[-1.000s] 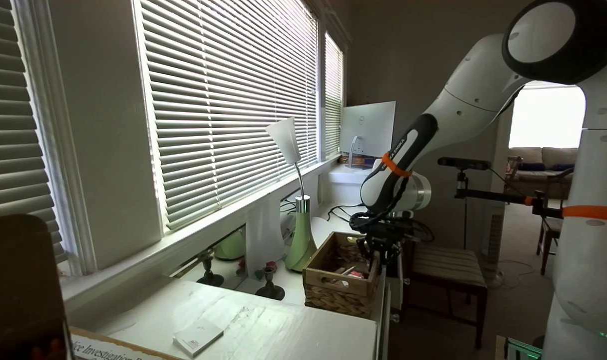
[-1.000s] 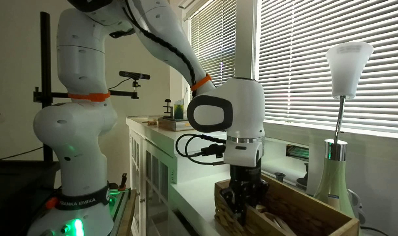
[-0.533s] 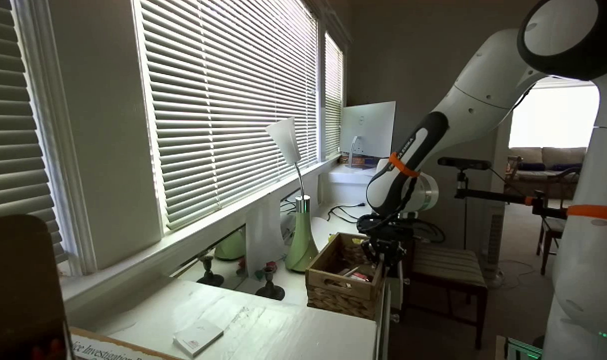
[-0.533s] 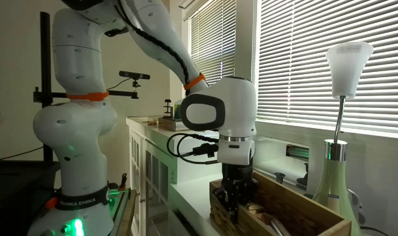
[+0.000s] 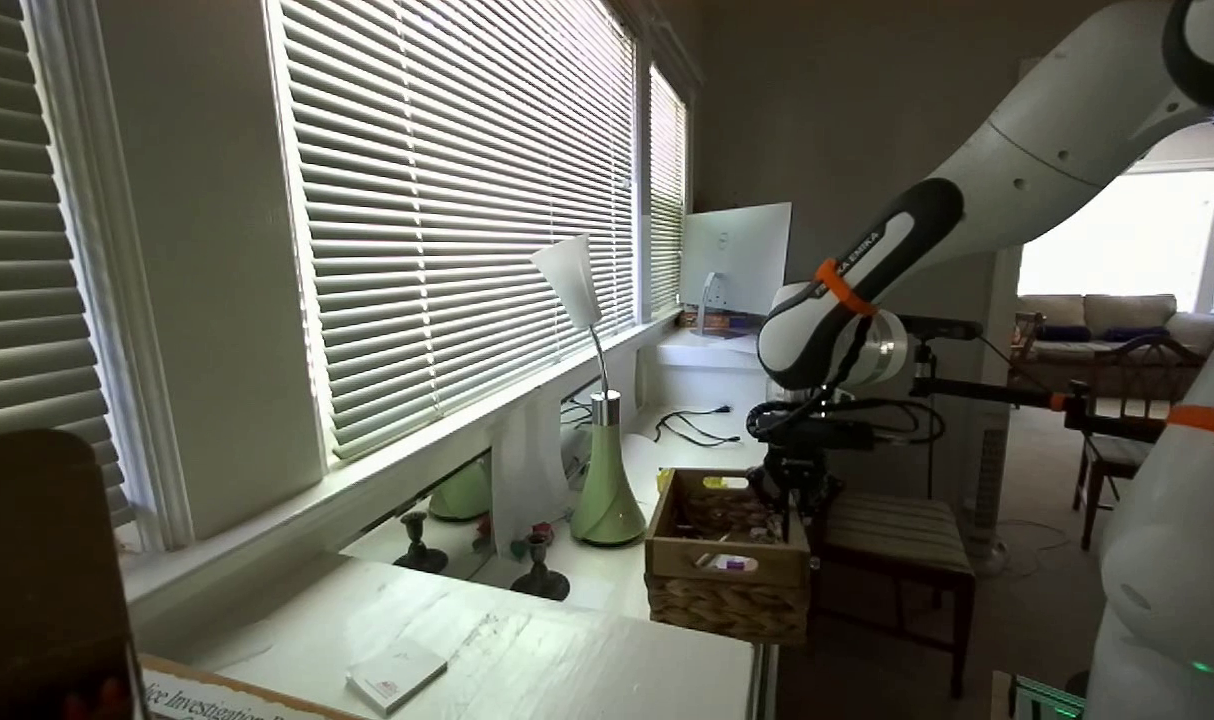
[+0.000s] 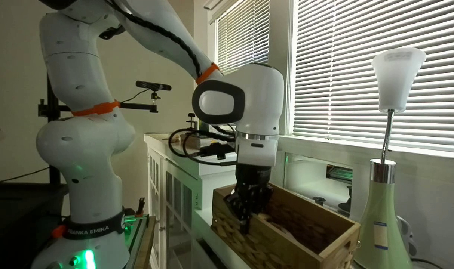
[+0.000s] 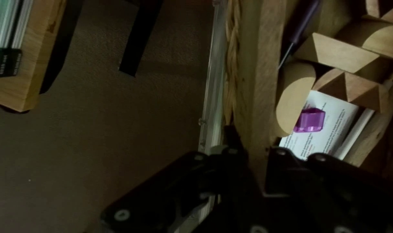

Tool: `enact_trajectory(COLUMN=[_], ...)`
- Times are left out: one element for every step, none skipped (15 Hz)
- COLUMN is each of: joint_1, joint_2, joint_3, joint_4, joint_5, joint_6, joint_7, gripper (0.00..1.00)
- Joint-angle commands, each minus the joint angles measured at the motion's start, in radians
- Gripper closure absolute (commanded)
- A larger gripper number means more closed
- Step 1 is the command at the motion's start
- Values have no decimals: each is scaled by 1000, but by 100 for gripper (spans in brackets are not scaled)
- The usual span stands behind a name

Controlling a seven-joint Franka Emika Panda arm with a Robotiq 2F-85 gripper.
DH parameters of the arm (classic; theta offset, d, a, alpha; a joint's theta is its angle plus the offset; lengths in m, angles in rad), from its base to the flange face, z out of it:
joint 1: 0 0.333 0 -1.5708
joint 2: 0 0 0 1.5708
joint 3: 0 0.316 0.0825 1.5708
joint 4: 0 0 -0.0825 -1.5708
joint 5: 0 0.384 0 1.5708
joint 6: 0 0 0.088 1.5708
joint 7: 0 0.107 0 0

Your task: Pick up the basket and put it on top of the cabinet

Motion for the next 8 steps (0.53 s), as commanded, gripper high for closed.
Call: enact_trajectory(joint_1=[-52, -62, -67, -72, -75, -76, -76, -79], joint_2=[-161, -186, -211, -237, -257, -280, -297, -315], joint_3=[33, 44, 53, 67, 80, 102, 121, 140], joint_4=[-2, 2, 5, 9, 13, 17, 29, 35], joint_5=[-66, -86, -101, -118, -134, -157, -179, -205], joint_6=[-168, -203, -244, -271, -295, -317, -334, -338], joint_7=[-74, -90, -113, -128, -141, -146, -148, -145], gripper=[97, 97, 97, 97, 97, 97, 97, 97])
